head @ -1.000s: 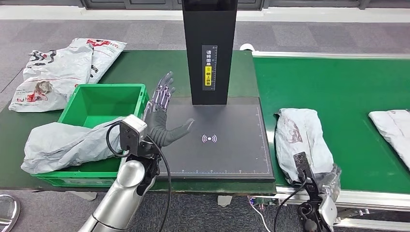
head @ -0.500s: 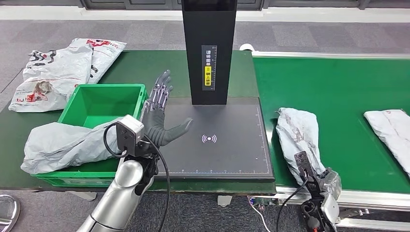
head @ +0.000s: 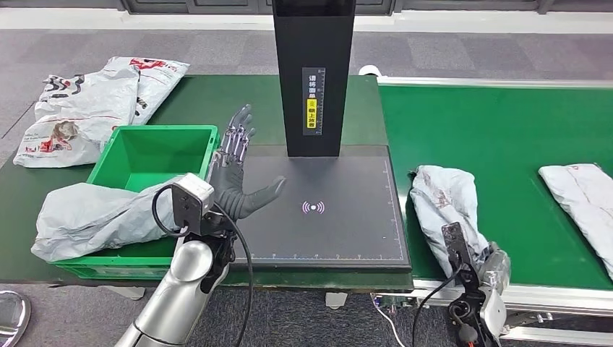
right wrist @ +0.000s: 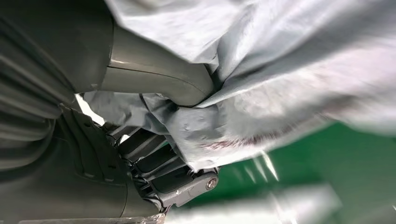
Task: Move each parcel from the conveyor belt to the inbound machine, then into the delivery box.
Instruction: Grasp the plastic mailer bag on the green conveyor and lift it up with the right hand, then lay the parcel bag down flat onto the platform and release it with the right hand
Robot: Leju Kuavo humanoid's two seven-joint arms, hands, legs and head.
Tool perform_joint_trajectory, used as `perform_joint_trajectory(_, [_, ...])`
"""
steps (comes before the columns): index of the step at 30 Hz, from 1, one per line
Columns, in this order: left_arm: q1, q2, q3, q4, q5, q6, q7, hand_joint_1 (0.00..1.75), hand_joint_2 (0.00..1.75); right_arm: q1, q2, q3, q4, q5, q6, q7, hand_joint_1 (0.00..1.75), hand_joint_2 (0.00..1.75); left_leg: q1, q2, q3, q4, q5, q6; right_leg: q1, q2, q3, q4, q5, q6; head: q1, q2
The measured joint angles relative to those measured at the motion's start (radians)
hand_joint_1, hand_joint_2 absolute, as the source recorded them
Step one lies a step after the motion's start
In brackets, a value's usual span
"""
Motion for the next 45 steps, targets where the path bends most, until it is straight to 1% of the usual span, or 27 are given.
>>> perform_joint_trajectory(3, [0.008, 0.0, 0.0, -0.005, -0.008, 0.007, 0.002, 0.0, 1.75, 0.049, 0.033, 0.036, -0.205, -0.054, -0.086, -0.128, 1.75, 1.75, 0.0, 0.0, 0.0, 0.0, 0.0, 0.0, 0.0, 0.0, 0.0, 0.0, 0.0, 0.0, 0.0, 0.0])
perform_joint_trajectory(5, [0.009, 0.0, 0.0, -0.005, -0.011, 0.01, 0.001, 0.0, 1.75, 0.076, 0.059, 0.062, -0.362, -0.062, -0.103, -0.198, 1.75, 1.75, 0.0, 0.0, 0.0, 0.0, 0.0, 0.0, 0.001, 0.0, 0.0, 0.0, 0.0, 0.0, 0.0, 0.0])
perform_joint_trajectory(7, [0.009, -0.001, 0.0, -0.004, -0.012, 0.011, -0.005, 0.0, 1.75, 0.093, 0.084, 0.089, -0.509, -0.063, -0.106, -0.25, 1.75, 1.75, 0.0, 0.0, 0.0, 0.0, 0.0, 0.0, 0.001, 0.0, 0.0, 0.0, 0.0, 0.0, 0.0, 0.0])
perform_joint_trajectory(11, [0.009, -0.003, 0.0, 0.003, -0.012, 0.009, -0.025, 0.0, 1.75, 0.126, 0.129, 0.161, -0.773, -0.068, -0.108, -0.326, 1.75, 1.75, 0.0, 0.0, 0.0, 0.0, 0.001, 0.001, 0.001, 0.0, 0.0, 0.0, 0.0, 0.0, 0.0, 0.0])
perform_joint_trajectory(14, [0.008, -0.006, 0.0, 0.008, -0.01, 0.009, -0.037, 0.0, 1.75, 0.133, 0.152, 0.203, -0.884, -0.089, -0.107, -0.361, 1.75, 1.75, 0.0, 0.001, 0.001, 0.0, 0.001, 0.001, 0.001, 0.001, 0.0, 0.0, 0.0, 0.0, 0.0, 0.0])
perform_joint_trajectory(16, [0.008, -0.006, 0.0, 0.009, -0.008, 0.009, -0.04, 0.0, 1.75, 0.133, 0.157, 0.227, -0.921, -0.108, -0.107, -0.358, 1.75, 1.75, 0.0, 0.001, 0.0, 0.0, 0.001, 0.001, 0.0, 0.0, 0.0, 0.0, 0.0, 0.0, 0.0, 0.0])
perform_joint_trajectory(19, [0.005, -0.008, 0.0, 0.01, -0.007, 0.009, -0.041, 0.0, 1.75, 0.117, 0.15, 0.285, -0.931, -0.125, -0.101, -0.302, 1.75, 1.75, 0.0, 0.002, 0.0, 0.0, 0.001, 0.002, 0.0, 0.001, 0.0, 0.0, 0.001, 0.001, 0.0, 0.0])
perform_joint_trajectory(22, [-0.002, -0.009, 0.0, 0.012, -0.002, 0.009, -0.045, 0.0, 1.75, 0.081, 0.13, 0.376, -0.899, -0.128, -0.059, -0.224, 1.75, 1.75, 0.0, 0.002, 0.0, 0.0, 0.002, 0.003, 0.0, 0.001, 0.0, 0.0, 0.002, 0.002, 0.0, 0.0])
perform_joint_trajectory(25, [-0.018, -0.01, 0.0, 0.018, 0.012, 0.009, -0.049, 0.0, 1.75, 0.032, 0.116, 0.47, -0.826, -0.133, 0.037, -0.156, 1.75, 1.75, 0.0, 0.002, 0.001, 0.0, 0.003, 0.002, 0.0, 0.001, 0.0, 0.0, 0.002, 0.002, 0.0, 0.0])
perform_joint_trajectory(30, [-0.047, -0.011, 0.0, 0.029, 0.033, 0.013, -0.049, 0.0, 1.75, -0.053, 0.106, 0.623, -0.665, -0.129, 0.198, -0.079, 1.75, 1.75, 0.0, 0.002, 0.0, 0.0, 0.005, 0.001, 0.001, 0.001, 0.0, 0.0, 0.003, 0.001, 0.0, 0.0])
perform_joint_trajectory(32, [-0.053, -0.011, 0.0, 0.03, 0.035, 0.017, -0.048, 0.0, 1.75, -0.079, 0.104, 0.668, -0.608, -0.129, 0.241, -0.059, 1.75, 1.75, 0.0, 0.001, 0.0, 0.0, 0.005, 0.001, 0.001, 0.001, 0.0, 0.0, 0.003, 0.001, 0.0, 0.0])
perform_joint_trajectory(35, [-0.055, -0.01, 0.0, 0.03, 0.037, 0.019, -0.047, 0.0, 1.75, -0.108, 0.103, 0.714, -0.54, -0.131, 0.278, -0.045, 1.75, 1.75, 0.001, 0.001, 0.0, 0.0, 0.004, 0.001, 0.001, 0.001, 0.0, 0.0, 0.003, 0.001, 0.0, 0.0])
perform_joint_trajectory(41, [-0.055, -0.01, 0.0, 0.03, 0.038, 0.019, -0.045, 0.0, 1.75, -0.142, 0.097, 0.765, -0.445, -0.146, 0.328, -0.035, 1.75, 1.75, 0.001, 0.001, -0.001, 0.0, 0.004, 0.001, 0.0, 0.001, -0.001, 0.0, 0.003, 0.001, 0.0, 0.0])
perform_joint_trajectory(45, [-0.055, -0.01, 0.0, 0.03, 0.039, 0.019, -0.043, 0.0, 1.75, -0.153, 0.092, 0.782, -0.418, -0.155, 0.347, -0.037, 0.0, 1.75, 0.001, 0.001, 0.0, 0.0, 0.004, 0.001, 0.0, 0.001, -0.001, 0.0, 0.003, 0.001, 0.0, 0.0])
